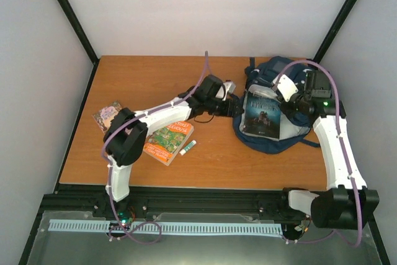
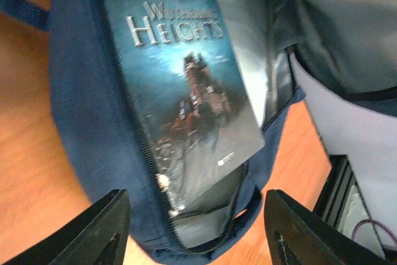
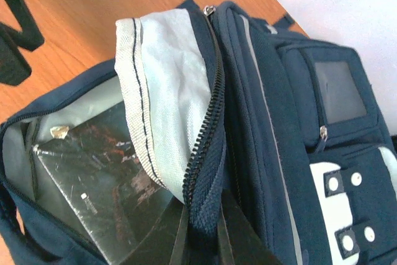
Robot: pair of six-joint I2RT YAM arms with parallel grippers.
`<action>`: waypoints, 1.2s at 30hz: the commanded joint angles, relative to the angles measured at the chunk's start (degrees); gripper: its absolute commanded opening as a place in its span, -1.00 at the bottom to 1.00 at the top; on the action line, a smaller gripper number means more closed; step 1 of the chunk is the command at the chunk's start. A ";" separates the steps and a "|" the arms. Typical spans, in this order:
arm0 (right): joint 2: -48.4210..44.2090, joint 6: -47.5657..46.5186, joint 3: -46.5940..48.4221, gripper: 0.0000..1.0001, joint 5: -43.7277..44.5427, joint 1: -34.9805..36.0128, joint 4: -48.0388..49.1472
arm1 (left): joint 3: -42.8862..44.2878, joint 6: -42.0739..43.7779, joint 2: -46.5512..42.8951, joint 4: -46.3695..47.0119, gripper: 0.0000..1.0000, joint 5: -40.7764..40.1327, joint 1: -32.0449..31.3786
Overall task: Pack the student bag
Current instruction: Place the book in the student bag.
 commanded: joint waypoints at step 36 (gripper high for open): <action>-8.30 -5.29 -5.39 -0.93 -33.75 5.84 -6.62 | -10.95 5.09 11.88 41.70 0.23 -23.02 -10.00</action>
